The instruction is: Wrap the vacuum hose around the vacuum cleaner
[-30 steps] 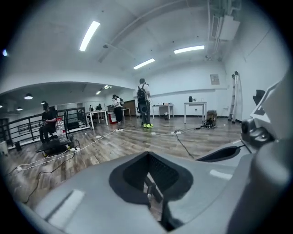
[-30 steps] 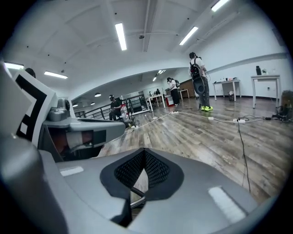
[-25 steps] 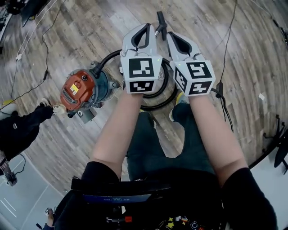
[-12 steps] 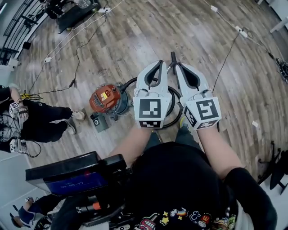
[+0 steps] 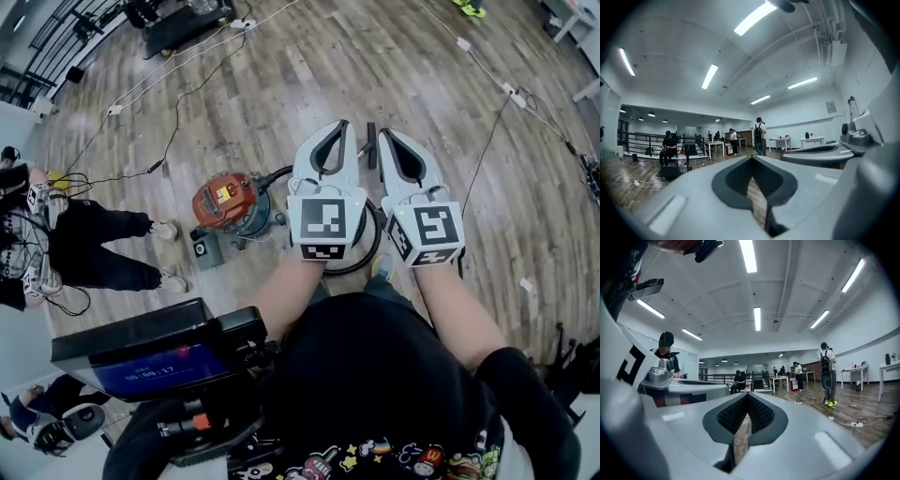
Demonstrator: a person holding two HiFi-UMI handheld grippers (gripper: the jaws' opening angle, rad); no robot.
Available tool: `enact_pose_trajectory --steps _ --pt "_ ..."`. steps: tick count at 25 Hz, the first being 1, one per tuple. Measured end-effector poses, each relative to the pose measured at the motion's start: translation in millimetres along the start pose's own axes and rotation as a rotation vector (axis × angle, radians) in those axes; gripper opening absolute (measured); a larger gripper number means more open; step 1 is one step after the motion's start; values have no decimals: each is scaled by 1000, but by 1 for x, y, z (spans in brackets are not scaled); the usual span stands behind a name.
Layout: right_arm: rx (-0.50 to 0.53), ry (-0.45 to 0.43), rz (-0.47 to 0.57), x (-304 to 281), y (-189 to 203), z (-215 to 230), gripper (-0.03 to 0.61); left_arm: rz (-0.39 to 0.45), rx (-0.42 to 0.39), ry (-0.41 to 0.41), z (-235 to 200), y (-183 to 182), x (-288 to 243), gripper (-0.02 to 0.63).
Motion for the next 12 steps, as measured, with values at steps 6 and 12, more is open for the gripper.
enact_pose_trajectory --steps 6,12 --pt "-2 4 -10 -4 3 -6 17 7 -5 13 1 1 1 6" --pt "-4 -2 -4 -5 -8 -8 17 -8 -11 8 -2 -7 0 8"
Point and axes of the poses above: the fingertips, and each gripper's own axes: x backward along the fingers, z to its right, y out of its underside, the point moved 10 cm from there along x, backward along the fingers, and after that the axes turned 15 degrees about -x, right-handed, at the moved point
